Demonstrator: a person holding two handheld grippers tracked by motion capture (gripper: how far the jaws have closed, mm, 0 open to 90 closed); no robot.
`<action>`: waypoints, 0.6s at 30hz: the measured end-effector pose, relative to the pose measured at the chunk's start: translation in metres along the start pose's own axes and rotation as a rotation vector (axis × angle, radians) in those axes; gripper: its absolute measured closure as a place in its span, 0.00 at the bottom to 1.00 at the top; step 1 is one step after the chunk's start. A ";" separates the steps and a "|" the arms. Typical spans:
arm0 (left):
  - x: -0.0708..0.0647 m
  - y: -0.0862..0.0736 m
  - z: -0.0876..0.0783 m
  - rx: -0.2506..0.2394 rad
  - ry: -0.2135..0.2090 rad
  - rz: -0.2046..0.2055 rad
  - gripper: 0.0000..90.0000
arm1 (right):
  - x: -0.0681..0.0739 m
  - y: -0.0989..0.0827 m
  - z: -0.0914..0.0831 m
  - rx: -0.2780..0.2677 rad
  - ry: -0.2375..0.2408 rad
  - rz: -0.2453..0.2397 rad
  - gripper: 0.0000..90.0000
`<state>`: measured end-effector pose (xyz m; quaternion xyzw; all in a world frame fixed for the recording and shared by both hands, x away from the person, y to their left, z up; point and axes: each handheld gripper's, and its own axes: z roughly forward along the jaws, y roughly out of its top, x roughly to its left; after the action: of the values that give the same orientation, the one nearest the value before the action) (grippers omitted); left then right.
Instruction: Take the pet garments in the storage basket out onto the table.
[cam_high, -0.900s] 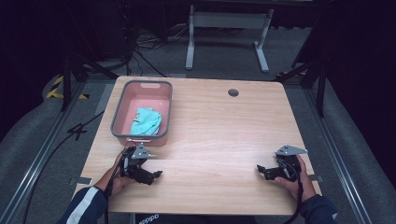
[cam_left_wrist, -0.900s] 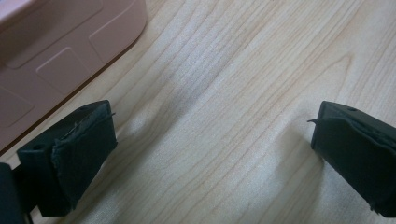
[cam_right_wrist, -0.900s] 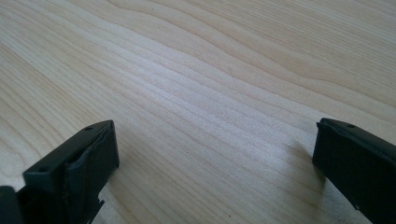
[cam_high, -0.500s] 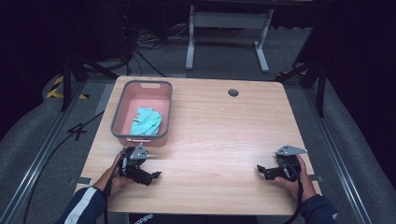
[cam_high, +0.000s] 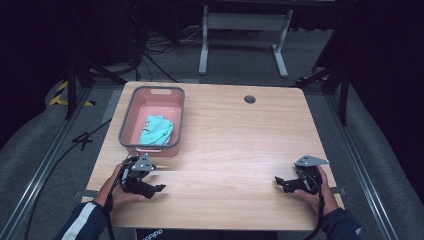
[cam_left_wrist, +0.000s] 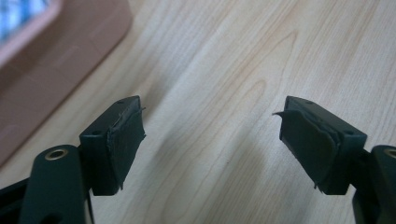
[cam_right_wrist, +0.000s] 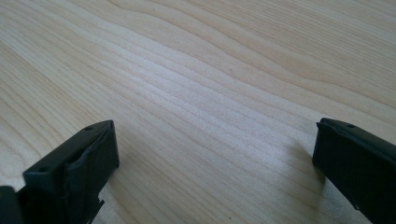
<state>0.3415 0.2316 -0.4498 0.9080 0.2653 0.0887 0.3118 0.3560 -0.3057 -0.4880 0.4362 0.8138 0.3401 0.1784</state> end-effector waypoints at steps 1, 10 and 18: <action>-0.001 0.001 -0.003 -0.002 0.003 -0.005 0.27 | 0.000 0.000 0.000 0.000 0.000 0.000 0.01; 0.000 0.006 -0.036 -0.066 0.050 -0.016 0.27 | 0.000 0.000 0.000 0.001 0.001 -0.003 0.01; 0.004 0.009 -0.056 -0.112 0.096 -0.033 0.28 | 0.000 0.000 0.000 0.001 -0.001 -0.001 0.01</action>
<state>0.3304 0.2563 -0.3999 0.8793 0.2896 0.1416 0.3505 0.3553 -0.3060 -0.4880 0.4363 0.8140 0.3392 0.1788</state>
